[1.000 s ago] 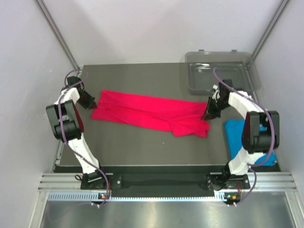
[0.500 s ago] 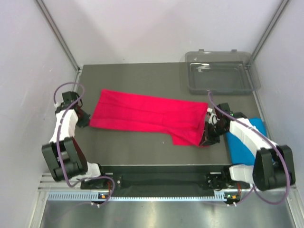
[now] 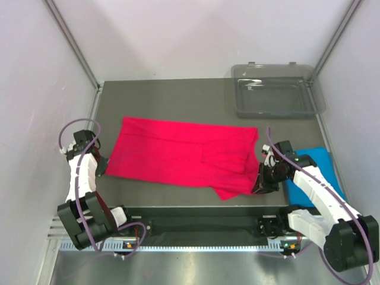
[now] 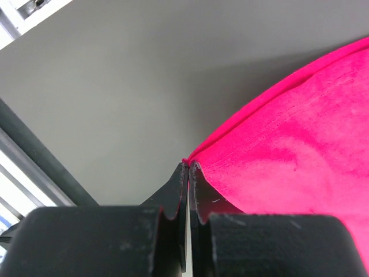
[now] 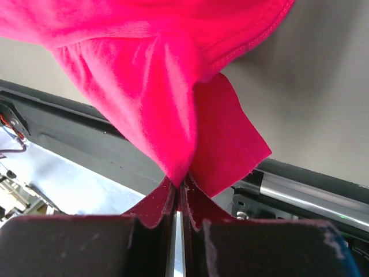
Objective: Fold and stack the t-shirts
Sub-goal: Fold the tshirt
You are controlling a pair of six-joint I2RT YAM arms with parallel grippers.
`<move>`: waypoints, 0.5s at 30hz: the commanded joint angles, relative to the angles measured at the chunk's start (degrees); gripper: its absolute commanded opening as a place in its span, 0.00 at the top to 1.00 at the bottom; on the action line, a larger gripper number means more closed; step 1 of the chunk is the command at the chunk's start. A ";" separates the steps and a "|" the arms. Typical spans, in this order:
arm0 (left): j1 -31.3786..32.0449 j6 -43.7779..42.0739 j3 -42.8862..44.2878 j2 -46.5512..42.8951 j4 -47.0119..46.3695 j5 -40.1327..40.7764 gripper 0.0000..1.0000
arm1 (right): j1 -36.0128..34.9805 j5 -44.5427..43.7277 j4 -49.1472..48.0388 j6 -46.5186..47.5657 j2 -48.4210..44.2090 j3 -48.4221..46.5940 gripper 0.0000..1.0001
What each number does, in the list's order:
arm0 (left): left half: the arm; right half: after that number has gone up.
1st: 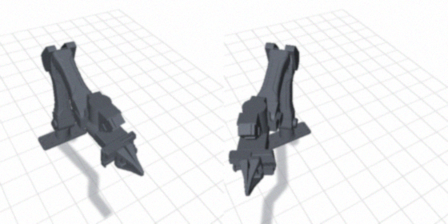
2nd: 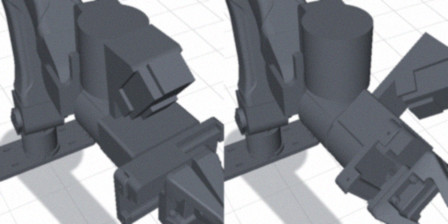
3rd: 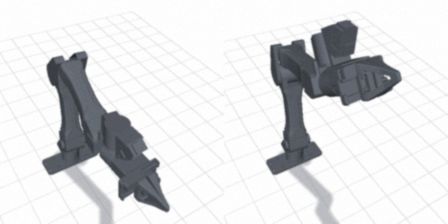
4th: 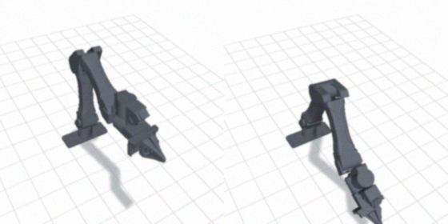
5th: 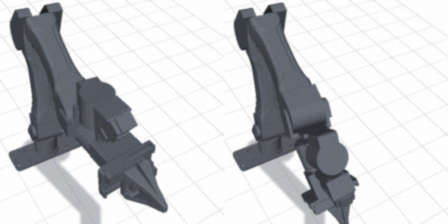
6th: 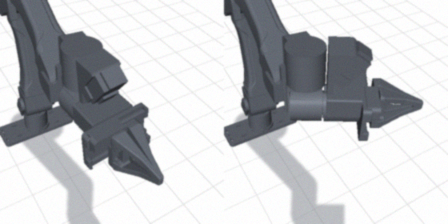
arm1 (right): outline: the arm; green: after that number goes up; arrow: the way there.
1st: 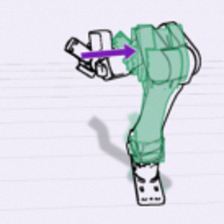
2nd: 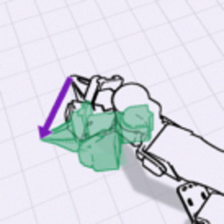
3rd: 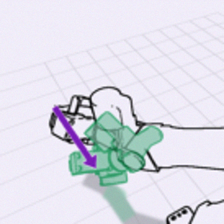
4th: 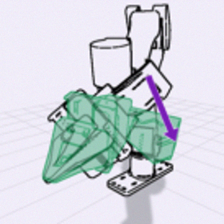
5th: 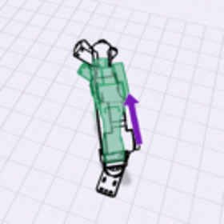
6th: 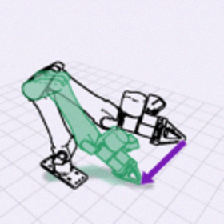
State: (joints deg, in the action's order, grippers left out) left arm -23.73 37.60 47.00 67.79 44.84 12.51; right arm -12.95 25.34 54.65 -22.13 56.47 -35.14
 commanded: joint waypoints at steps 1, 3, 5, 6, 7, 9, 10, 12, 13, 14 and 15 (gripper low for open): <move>-0.88 -0.34 -0.60 0.50 -1.33 2.08 1.00 | -0.76 -1.52 2.04 -1.51 -2.24 0.24 0.98; -0.88 -1.04 -0.42 2.16 -2.47 1.81 1.00 | -0.76 -1.52 1.86 -1.69 -2.06 0.42 0.98; -0.97 -1.30 0.10 3.57 -3.09 1.81 1.00 | -0.76 -1.00 1.86 -1.78 -1.80 0.42 0.98; -1.06 -1.57 0.37 4.97 -3.44 1.12 1.00 | -0.76 -0.82 1.86 -1.78 -1.63 0.42 0.98; -1.06 -1.92 0.37 5.59 -4.14 0.94 1.00 | -0.76 -0.30 1.95 -1.86 -1.62 0.51 0.98; -0.97 -2.71 0.54 7.61 -5.28 0.06 1.00 | -0.76 -0.38 2.56 -2.13 -1.80 0.33 0.99; -0.97 -3.15 0.55 8.23 -5.72 -0.64 1.00 | -0.76 -0.64 2.56 -2.13 -2.06 0.07 0.99; -0.97 -6.30 1.07 10.25 -6.69 -3.37 1.00 | -0.76 -1.35 2.56 -2.39 -2.41 -1.25 0.99; -0.88 -7.53 1.42 11.04 -7.04 -6.59 1.00 | -0.67 -1.87 2.39 -2.57 -2.33 -1.95 0.99; -0.88 -8.33 1.95 11.74 -6.70 -6.71 1.00 | -0.67 -1.88 2.30 -2.65 -1.54 -3.35 0.99; -0.97 -8.34 2.82 13.06 -6.70 -6.89 1.00 | -0.59 -1.96 2.13 -2.65 -0.93 -3.97 0.99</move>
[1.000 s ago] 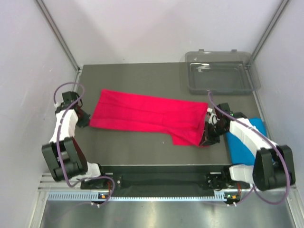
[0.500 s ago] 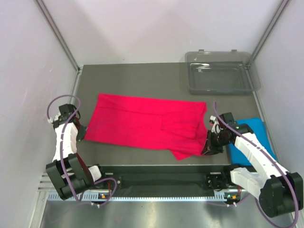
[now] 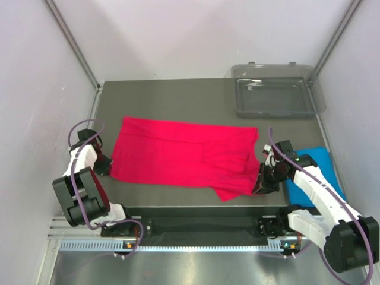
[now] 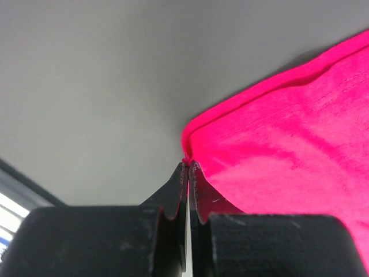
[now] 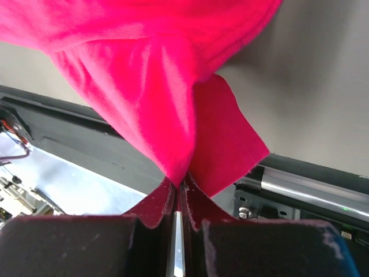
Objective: Fold and stack the t-shirts
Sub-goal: Fold the tshirt
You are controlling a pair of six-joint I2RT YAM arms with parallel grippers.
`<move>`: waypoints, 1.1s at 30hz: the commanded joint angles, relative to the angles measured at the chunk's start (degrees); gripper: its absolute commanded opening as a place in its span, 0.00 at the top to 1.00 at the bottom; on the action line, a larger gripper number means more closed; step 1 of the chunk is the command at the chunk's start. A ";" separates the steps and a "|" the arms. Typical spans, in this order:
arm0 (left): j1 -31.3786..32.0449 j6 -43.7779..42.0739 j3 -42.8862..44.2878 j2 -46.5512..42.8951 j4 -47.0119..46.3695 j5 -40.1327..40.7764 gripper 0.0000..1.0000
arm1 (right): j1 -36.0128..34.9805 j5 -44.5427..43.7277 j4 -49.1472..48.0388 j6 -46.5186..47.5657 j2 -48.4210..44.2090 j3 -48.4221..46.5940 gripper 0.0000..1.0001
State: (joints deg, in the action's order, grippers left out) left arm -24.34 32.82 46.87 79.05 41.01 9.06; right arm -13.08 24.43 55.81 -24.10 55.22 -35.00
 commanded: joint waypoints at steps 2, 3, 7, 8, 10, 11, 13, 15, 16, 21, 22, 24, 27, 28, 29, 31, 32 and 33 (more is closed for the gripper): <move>-0.36 -4.16 3.84 2.69 -3.22 -4.05 1.00 | -0.28 -0.96 0.18 -0.51 1.64 -6.29 0.99; -0.36 -4.34 5.15 3.21 -3.31 -3.96 1.00 | -0.10 -1.05 0.00 -0.51 3.04 -7.00 0.99; -0.36 -5.57 9.27 4.97 -2.70 -3.35 1.00 | 0.78 -1.13 -0.79 0.36 7.17 -11.04 0.99; -0.27 -6.09 10.33 5.41 -2.52 -3.43 1.00 | 0.86 -1.22 -1.14 0.54 8.05 -12.79 0.99; -0.27 -6.54 13.23 7.26 -2.17 -3.87 1.00 | 1.13 -1.48 -1.58 0.63 10.60 -14.64 1.00; -0.27 -6.80 14.29 8.05 -1.99 -4.05 1.00 | 1.22 -1.49 -1.76 0.80 11.48 -16.39 1.00; -0.27 -6.80 16.31 10.68 -1.55 -5.45 1.00 | 1.30 -2.01 -2.02 0.81 14.03 -18.07 0.99; -0.01 -6.63 18.95 13.14 -1.46 -7.55 1.00 | 1.39 -2.54 -2.37 0.89 16.57 -20.62 0.99; 0.43 -6.37 19.74 14.02 -1.46 -8.00 1.00 | 1.57 -2.80 -2.55 1.16 17.54 -21.50 1.00; 3.50 -4.87 26.07 20.00 -0.94 -8.71 1.00 | 2.80 -3.51 -2.55 1.69 23.61 -27.74 0.99; 4.55 -4.43 27.21 20.96 -0.76 -8.80 1.00 | 2.97 -3.77 -2.55 1.86 24.49 -28.71 1.00; 5.44 -3.90 29.93 23.60 -0.41 -10.45 1.00 | 3.59 -3.77 -2.38 2.12 27.21 -31.43 1.00; 6.32 -3.38 32.31 26.58 0.12 -11.08 1.00 | 4.64 -3.95 -1.76 2.65 30.28 -34.86 1.00; 6.84 -3.46 33.71 27.29 0.38 -11.26 1.00 | 4.99 -4.38 -1.50 3.09 30.82 -35.57 1.00; 7.11 -3.46 34.33 28.52 0.73 -11.34 1.00 | 5.69 -4.47 -1.41 3.27 31.95 -36.70 1.00; 7.55 -3.55 35.82 29.49 0.82 -11.52 1.00 | 6.31 -4.13 -1.32 3.70 33.10 -37.68 1.00; 7.72 -3.55 36.18 30.28 0.82 -11.87 1.00 | 6.92 -4.12 -1.15 3.97 34.24 -38.73 1.00; 7.81 -3.46 36.53 30.64 0.82 -12.31 1.00 | 7.19 -4.04 -0.97 4.06 34.86 -39.35 1.00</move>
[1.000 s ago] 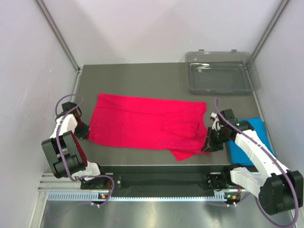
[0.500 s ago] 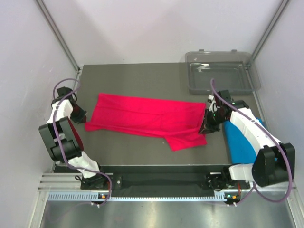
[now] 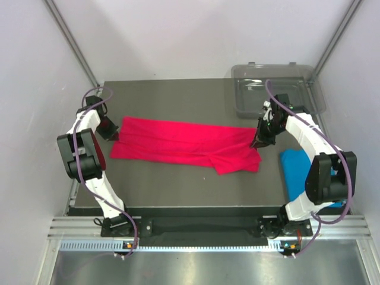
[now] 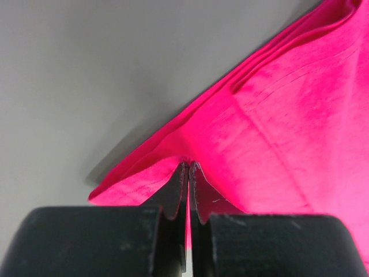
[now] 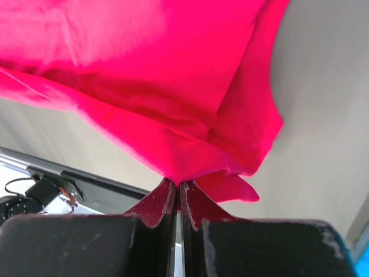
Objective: Fold and stack the t-shirts
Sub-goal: Fold the tshirt
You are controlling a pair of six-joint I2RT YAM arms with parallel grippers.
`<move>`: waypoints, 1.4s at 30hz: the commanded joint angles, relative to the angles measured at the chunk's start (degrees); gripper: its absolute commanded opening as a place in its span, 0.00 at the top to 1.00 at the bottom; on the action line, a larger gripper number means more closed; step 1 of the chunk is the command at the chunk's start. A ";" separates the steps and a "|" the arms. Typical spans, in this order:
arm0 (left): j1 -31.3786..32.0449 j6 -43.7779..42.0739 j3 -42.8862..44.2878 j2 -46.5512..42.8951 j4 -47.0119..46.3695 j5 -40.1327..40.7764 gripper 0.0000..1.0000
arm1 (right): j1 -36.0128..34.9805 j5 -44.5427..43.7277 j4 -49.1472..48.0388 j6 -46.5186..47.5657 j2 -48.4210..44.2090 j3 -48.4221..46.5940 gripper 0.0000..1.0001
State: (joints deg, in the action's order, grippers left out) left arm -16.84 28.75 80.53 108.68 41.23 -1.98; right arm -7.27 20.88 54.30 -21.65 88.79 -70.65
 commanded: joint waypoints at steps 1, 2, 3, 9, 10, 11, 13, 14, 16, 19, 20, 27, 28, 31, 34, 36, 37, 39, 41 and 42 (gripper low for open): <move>0.49 0.78 3.31 1.44 0.60 -1.53 1.00 | 1.55 -0.58 0.71 1.96 1.64 -4.14 1.00; 0.58 0.78 4.01 2.14 0.69 -1.89 1.00 | 2.08 -0.58 0.72 1.96 2.34 -4.75 1.00; 0.76 0.78 4.54 2.49 0.86 -1.98 1.00 | 2.26 -0.58 0.63 2.14 2.70 -5.02 1.00; 0.58 0.87 6.48 2.15 2.27 3.54 1.00 | 3.93 0.21 0.89 2.84 4.81 -7.13 1.00; 0.41 0.95 6.48 1.71 2.19 3.91 1.00 | 4.10 0.73 0.80 2.93 4.98 -7.22 1.00; 0.23 1.04 6.39 1.01 2.27 4.26 1.00 | 4.36 1.17 0.89 3.02 5.25 -7.48 1.00; -0.21 1.48 5.78 0.22 2.10 4.96 1.00 | 4.72 1.96 0.54 3.02 5.60 -7.40 1.00; -0.38 1.57 5.52 -0.31 1.49 5.14 1.00 | 4.98 2.14 0.37 3.02 5.95 -7.39 1.00; -0.39 1.48 4.99 -0.23 0.69 4.27 1.00 | 5.42 2.84 -0.07 3.10 6.56 -7.39 1.00; -0.30 2.09 6.12 1.96 1.39 2.34 1.00 | 6.04 3.46 -0.95 3.19 8.23 -7.66 0.99; -0.30 2.27 6.39 3.19 1.57 0.50 1.00 | 6.30 3.64 -0.95 3.37 9.19 -7.83 0.99; 0.32 3.33 6.92 4.43 0.34 -1.01 1.00 | 6.83 4.17 -0.95 4.42 12.01 -9.59 0.99; 0.32 3.50 7.09 4.61 0.25 -1.10 1.00 | 8.66 4.25 -0.95 4.60 12.63 -9.94 0.99; 0.93 3.77 7.97 5.31 0.08 -1.36 1.00 | 9.11 4.52 -0.87 5.04 13.77 -10.90 0.99; 1.20 3.94 8.76 6.19 -0.10 -1.63 1.00 | 9.38 4.78 -0.78 5.56 14.65 -11.79 0.99; 1.28 3.94 9.29 6.63 -0.01 -1.62 1.00 | 9.46 5.22 -0.69 5.91 15.71 -12.05 0.98; 1.20 3.86 9.38 7.06 -0.10 -1.45 1.00 | 9.46 5.31 -0.69 6.18 16.40 -12.31 0.97; 1.20 3.85 9.82 7.59 0.16 -1.01 1.00 | 9.46 5.48 -0.78 6.62 17.02 -12.58 0.96; 1.28 3.86 10.17 7.95 0.60 0.21 1.00 | 9.46 5.83 -0.78 6.88 17.90 -12.93 0.96; 1.28 3.77 10.17 7.95 0.69 0.48 1.00 | 9.46 6.10 -0.78 6.97 18.17 -13.11 0.96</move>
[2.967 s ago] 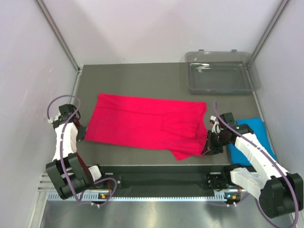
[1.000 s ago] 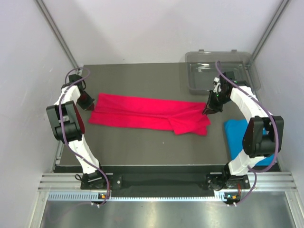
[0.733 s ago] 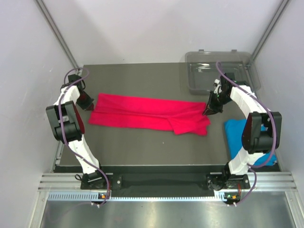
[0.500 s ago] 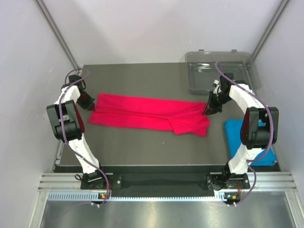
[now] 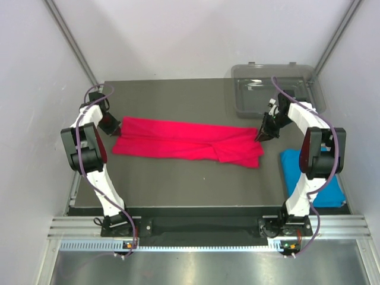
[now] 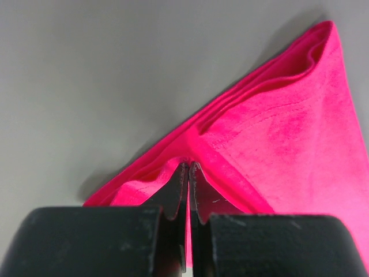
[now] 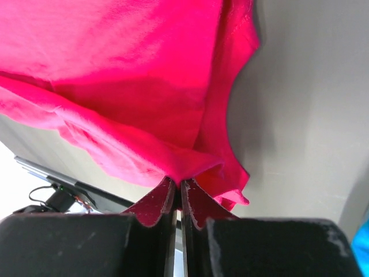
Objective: Fold and stack the t-shirts
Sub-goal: Fold the tshirt
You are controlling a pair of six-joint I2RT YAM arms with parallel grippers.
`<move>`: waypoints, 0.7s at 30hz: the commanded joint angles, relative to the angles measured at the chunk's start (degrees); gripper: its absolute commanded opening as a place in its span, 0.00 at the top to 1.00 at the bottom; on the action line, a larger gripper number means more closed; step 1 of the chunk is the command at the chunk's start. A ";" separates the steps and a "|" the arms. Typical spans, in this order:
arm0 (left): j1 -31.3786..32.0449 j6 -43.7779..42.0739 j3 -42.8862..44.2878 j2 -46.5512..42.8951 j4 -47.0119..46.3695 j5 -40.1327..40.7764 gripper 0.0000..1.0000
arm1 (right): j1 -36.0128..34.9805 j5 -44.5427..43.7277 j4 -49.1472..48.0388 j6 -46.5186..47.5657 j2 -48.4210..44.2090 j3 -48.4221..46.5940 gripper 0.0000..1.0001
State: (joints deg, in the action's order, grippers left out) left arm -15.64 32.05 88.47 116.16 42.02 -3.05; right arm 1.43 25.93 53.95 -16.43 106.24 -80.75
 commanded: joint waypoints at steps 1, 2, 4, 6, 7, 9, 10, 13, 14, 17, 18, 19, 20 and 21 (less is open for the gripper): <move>-0.01 0.38 2.41 0.56 -0.27 2.16 1.00 | 0.77 1.05 -0.34 1.83 1.08 -3.18 0.96; 0.08 0.38 2.50 0.65 -0.18 2.34 1.00 | 0.77 1.05 -0.25 1.75 1.34 -3.36 0.95; 0.08 0.20 3.11 1.00 0.25 2.52 1.00 | 0.77 1.22 -0.43 1.84 1.87 -3.71 0.94; 0.08 0.12 3.64 1.35 0.34 4.63 1.00 | 0.77 1.84 -0.51 1.75 2.22 -3.89 0.91; -0.01 -0.23 4.08 1.53 0.08 4.89 1.00 | 0.68 2.10 -0.60 1.75 2.57 -4.06 0.90; -0.01 -0.50 5.04 2.40 0.34 5.77 0.99 | 0.68 2.28 -1.13 1.57 3.01 -4.41 0.86; -0.09 -0.76 6.27 2.75 0.34 5.43 0.99 | 0.68 2.37 -1.39 1.48 3.62 -4.68 0.85; -0.27 -3.39 7.68 3.72 -0.97 1.57 0.87 | 0.68 1.32 -0.78 1.31 4.77 -6.52 0.84; -0.27 -4.10 8.73 3.72 -1.15 0.77 0.79 | 0.68 0.18 -0.26 1.66 4.68 -7.22 0.84; -0.27 -5.51 9.53 2.59 -0.72 0.32 0.68 | 0.68 -5.96 3.08 3.67 3.02 -9.77 0.76; -0.27 -5.51 9.53 1.36 -0.10 0.76 0.66 | 0.68 -8.85 3.61 4.12 2.14 -9.25 0.71; -0.27 -5.77 9.10 0.39 0.25 0.85 0.66 | 0.76 -9.75 3.79 4.29 -0.22 -8.29 0.68; -0.27 -5.77 8.31 -0.75 0.08 1.03 0.65 | 0.77 -10.11 3.36 4.38 -1.72 -6.80 0.65; -0.27 -5.60 5.78 -3.72 -0.09 0.94 0.64 | 0.77 -9.76 2.83 4.21 -3.30 -2.79 0.61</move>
State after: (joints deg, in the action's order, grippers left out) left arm -15.68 27.92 95.64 119.33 42.02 -1.93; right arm 1.43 20.23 54.92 -14.00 109.43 -86.94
